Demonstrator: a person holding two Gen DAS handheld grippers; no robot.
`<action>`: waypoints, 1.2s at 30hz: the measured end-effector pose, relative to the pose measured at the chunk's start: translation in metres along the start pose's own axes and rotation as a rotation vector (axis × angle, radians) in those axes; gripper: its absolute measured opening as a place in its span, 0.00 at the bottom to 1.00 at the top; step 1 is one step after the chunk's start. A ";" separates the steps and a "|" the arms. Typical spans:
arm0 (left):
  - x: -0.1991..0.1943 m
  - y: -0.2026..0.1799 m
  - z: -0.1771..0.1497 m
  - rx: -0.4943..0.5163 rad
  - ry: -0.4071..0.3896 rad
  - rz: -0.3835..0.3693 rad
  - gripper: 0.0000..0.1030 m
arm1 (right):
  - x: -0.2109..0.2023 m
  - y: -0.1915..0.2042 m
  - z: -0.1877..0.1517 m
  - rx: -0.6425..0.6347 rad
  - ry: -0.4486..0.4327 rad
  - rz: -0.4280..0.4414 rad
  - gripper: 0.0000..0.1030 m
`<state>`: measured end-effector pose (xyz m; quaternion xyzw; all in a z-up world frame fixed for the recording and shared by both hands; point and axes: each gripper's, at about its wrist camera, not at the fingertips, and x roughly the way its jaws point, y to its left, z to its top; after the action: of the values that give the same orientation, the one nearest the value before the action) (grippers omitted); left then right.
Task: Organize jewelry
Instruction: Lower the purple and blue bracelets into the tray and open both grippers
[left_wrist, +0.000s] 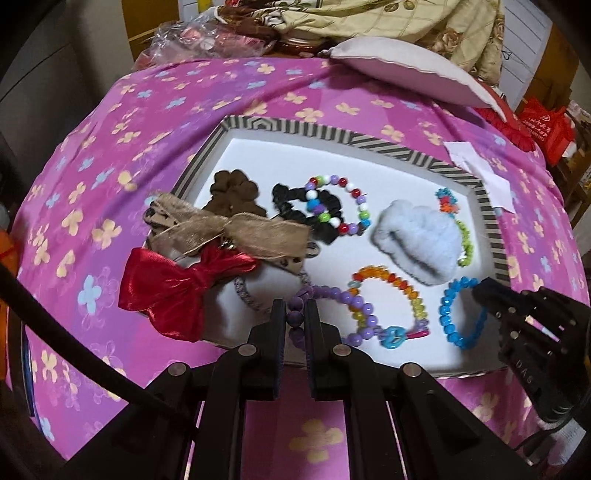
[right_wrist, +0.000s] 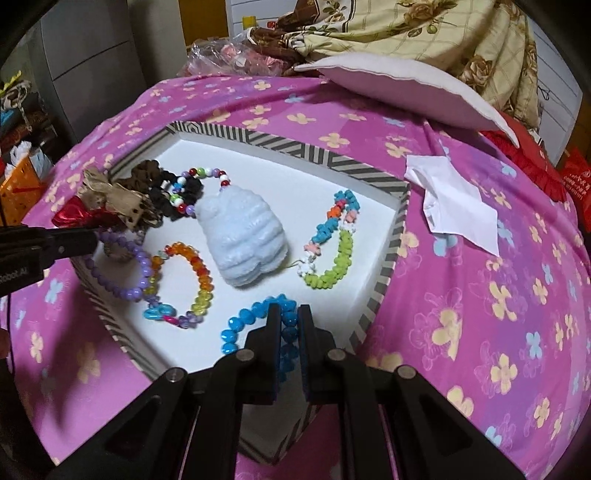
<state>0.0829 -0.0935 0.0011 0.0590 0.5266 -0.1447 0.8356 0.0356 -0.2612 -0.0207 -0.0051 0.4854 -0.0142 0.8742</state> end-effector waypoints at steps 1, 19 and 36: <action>0.002 0.002 0.000 -0.001 0.003 0.002 0.29 | 0.002 0.001 0.000 -0.010 0.001 -0.021 0.08; 0.006 -0.009 -0.011 0.044 -0.047 0.087 0.30 | -0.011 0.004 -0.005 0.016 -0.029 -0.015 0.25; -0.018 -0.009 -0.022 0.032 -0.116 0.091 0.46 | -0.052 0.011 -0.019 0.100 -0.116 0.068 0.44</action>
<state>0.0539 -0.0928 0.0084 0.0876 0.4717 -0.1183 0.8694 -0.0084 -0.2484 0.0133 0.0542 0.4327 -0.0084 0.8999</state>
